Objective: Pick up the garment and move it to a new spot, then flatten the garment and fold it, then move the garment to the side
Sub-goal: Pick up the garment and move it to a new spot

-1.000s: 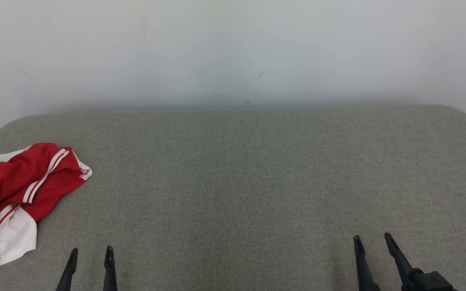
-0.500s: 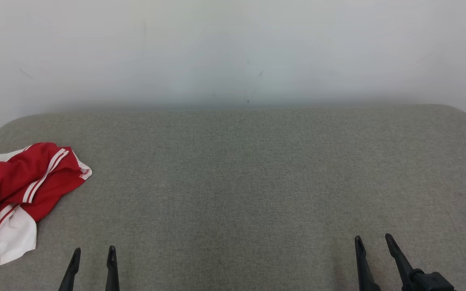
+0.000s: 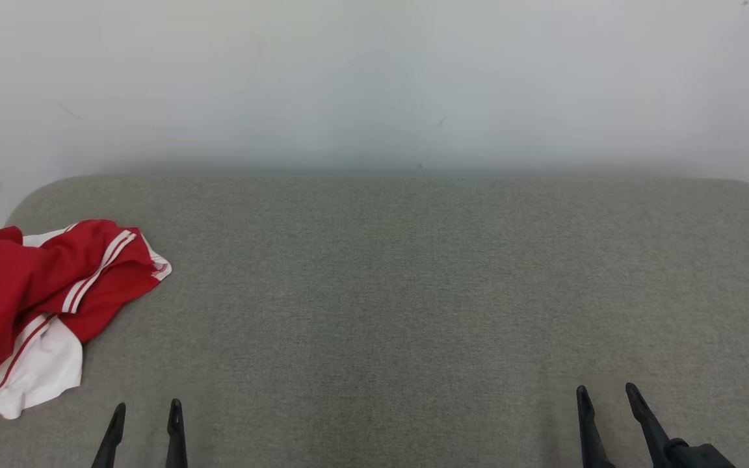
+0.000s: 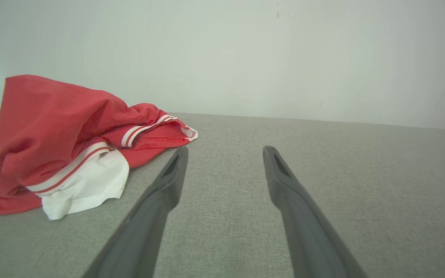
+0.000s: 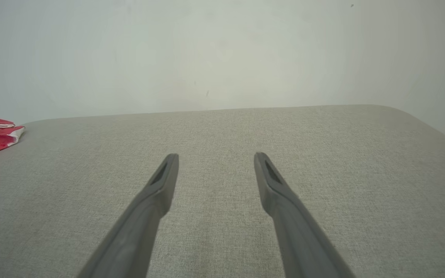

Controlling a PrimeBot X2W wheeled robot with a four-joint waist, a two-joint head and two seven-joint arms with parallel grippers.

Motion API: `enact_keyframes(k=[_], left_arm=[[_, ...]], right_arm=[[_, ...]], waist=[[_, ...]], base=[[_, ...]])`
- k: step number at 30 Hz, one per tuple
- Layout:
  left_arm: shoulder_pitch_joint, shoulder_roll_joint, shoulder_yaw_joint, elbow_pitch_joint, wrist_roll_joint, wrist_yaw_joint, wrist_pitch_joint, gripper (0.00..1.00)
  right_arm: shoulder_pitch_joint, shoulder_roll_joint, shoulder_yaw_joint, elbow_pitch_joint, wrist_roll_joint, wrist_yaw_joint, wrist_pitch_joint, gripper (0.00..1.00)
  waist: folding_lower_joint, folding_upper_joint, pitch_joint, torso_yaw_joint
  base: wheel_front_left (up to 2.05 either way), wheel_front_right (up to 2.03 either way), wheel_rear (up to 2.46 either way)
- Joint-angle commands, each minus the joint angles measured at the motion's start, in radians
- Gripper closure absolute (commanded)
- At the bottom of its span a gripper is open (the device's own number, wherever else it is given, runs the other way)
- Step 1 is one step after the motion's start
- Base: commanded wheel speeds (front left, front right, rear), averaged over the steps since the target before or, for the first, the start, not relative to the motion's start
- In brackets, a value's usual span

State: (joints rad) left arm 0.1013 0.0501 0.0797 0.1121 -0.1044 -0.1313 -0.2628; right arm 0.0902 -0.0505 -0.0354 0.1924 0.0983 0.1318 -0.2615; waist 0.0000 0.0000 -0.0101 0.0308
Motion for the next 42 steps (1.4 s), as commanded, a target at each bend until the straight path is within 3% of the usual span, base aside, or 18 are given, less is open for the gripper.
enact_keyframes(k=[1,25,42], left_arm=[[-0.003,0.001,0.007,0.006,0.005,0.002,-0.004,0.0],[-0.015,0.001,0.076,0.056,0.006,0.002,-0.004,0.0],[0.0,0.0,0.125,0.064,0.014,0.004,-0.004,0.0]], right_arm=[[0.015,0.001,-0.003,0.001,0.005,-0.002,-0.005,0.0],[0.029,0.001,0.008,0.016,0.017,-0.002,-0.005,0.0],[0.02,0.001,0.024,0.022,0.021,-0.002,-0.005,0.0]], waist=[[0.0,0.0,-0.005,0.033],[0.0,0.0,-0.035,0.344],[0.0,0.0,-0.039,0.444]], base=[[0.0,0.0,0.0],[0.0,0.0,0.0],[0.0,0.0,0.0]])
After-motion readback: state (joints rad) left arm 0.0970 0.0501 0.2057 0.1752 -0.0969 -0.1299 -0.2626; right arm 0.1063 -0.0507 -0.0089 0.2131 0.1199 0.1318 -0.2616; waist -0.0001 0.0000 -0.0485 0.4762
